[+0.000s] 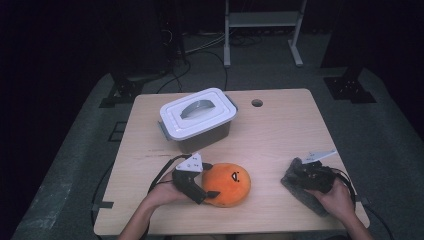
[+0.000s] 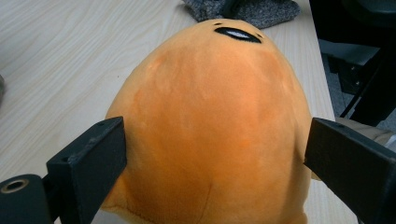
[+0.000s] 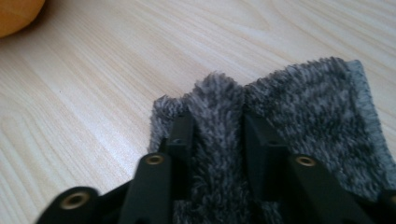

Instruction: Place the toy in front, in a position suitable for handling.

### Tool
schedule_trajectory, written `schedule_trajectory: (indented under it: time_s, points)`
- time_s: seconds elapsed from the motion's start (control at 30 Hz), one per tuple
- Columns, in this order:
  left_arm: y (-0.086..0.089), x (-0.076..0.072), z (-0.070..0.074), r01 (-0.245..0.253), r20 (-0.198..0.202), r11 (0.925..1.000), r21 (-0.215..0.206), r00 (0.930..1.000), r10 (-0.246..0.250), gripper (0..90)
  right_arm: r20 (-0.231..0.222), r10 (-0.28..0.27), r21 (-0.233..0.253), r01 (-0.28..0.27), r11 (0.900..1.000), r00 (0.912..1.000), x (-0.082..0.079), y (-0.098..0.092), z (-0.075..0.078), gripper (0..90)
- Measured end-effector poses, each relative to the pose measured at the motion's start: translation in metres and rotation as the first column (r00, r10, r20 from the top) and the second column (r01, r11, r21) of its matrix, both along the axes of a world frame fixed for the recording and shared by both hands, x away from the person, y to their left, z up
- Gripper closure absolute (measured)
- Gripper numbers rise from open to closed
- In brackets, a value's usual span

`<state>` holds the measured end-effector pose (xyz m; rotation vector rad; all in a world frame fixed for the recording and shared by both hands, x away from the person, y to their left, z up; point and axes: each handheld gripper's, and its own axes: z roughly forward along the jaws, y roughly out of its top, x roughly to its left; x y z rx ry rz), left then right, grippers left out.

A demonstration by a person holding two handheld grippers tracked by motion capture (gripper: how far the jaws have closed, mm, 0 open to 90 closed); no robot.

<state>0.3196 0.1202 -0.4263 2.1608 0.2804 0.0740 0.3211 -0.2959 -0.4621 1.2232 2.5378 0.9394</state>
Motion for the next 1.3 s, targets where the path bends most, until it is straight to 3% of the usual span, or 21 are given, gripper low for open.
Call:
schedule_trajectory:
  time_s: [0.13, 0.23, 0.3, 0.4, 0.47, 0.57, 0.7, 0.8, 0.93, 1.07, 1.2, 1.3]
  points:
    - [0.0, 0.0, 0.0, 0.002, -0.001, 1.0, -0.005, 1.0, -0.002, 5.5, -0.041, -0.018, 0.036, 0.019, 0.999, 0.999, 0.004, -0.002, 0.006, 74.2]
    - [0.001, 0.001, -0.001, 0.004, -0.002, 0.9999, -0.009, 1.0, -0.004, 5.5, -0.019, 0.019, 0.094, -0.017, 0.995, 0.9996, 0.002, 0.005, 0.018, 74.4]
    - [0.001, 0.001, -0.002, 0.007, -0.004, 0.9999, -0.011, 1.0, -0.007, 5.6, 0.007, 0.061, 0.146, -0.062, 0.987, 0.9981, -0.001, 0.016, 0.03, 74.4]
    - [-0.001, 0.0, -0.002, 0.006, -0.003, 0.9998, -0.018, 1.0, -0.006, 5.6, 0.063, 0.14, 0.232, -0.151, 0.961, 0.9881, -0.008, 0.037, 0.05, 74.1]
    - [-0.003, 0.0, -0.002, 0.007, 0.004, 0.9998, -0.017, 1.0, -0.007, 5.6, 0.1, 0.194, 0.263, -0.214, 0.941, 0.9759, -0.012, 0.055, 0.061, 74.0]
    - [-0.007, 0.0, -0.002, 0.002, 0.02, 0.9999, -0.012, 0.9998, -0.001, 6.2, 0.136, 0.266, 0.28, -0.295, 0.914, 0.9543, -0.018, 0.081, 0.07, 74.0]
    - [-0.015, -0.002, -0.001, 0.0, 0.039, 1.0, -0.01, 0.9992, 0.001, 6.4, 0.171, 0.342, 0.273, -0.378, 0.885, 0.9242, -0.024, 0.111, 0.077, 73.5]
    - [-0.017, -0.002, -0.002, -0.009, 0.044, 1.0, -0.002, 0.999, 0.009, 6.4, 0.187, 0.368, 0.23, -0.405, 0.885, 0.9107, -0.026, 0.125, 0.074, 72.9]
    - [-0.014, -0.003, -0.003, -0.012, 0.046, 0.9999, -0.006, 0.9989, 0.012, 6.9, 0.175, 0.373, 0.226, -0.406, 0.886, 0.9112, -0.025, 0.124, 0.063, 72.6]
    - [-0.009, -0.002, -0.002, -0.012, 0.038, 0.9999, -0.01, 0.9992, 0.013, 7.1, 0.16, 0.342, 0.226, -0.371, 0.9, 0.9261, -0.025, 0.109, 0.057, 72.6]
    - [-0.001, -0.002, 0.001, -0.011, 0.028, 0.9996, -0.025, 0.9996, 0.011, 15.2, 0.129, 0.307, 0.232, -0.33, 0.915, 0.9427, -0.024, 0.095, 0.049, 72.6]
    - [0.001, -0.003, 0.0, -0.015, 0.025, 0.9997, -0.018, 0.9996, 0.015, 20.5, 0.124, 0.294, 0.236, -0.315, 0.919, 0.9479, -0.023, 0.093, 0.05, 73.0]
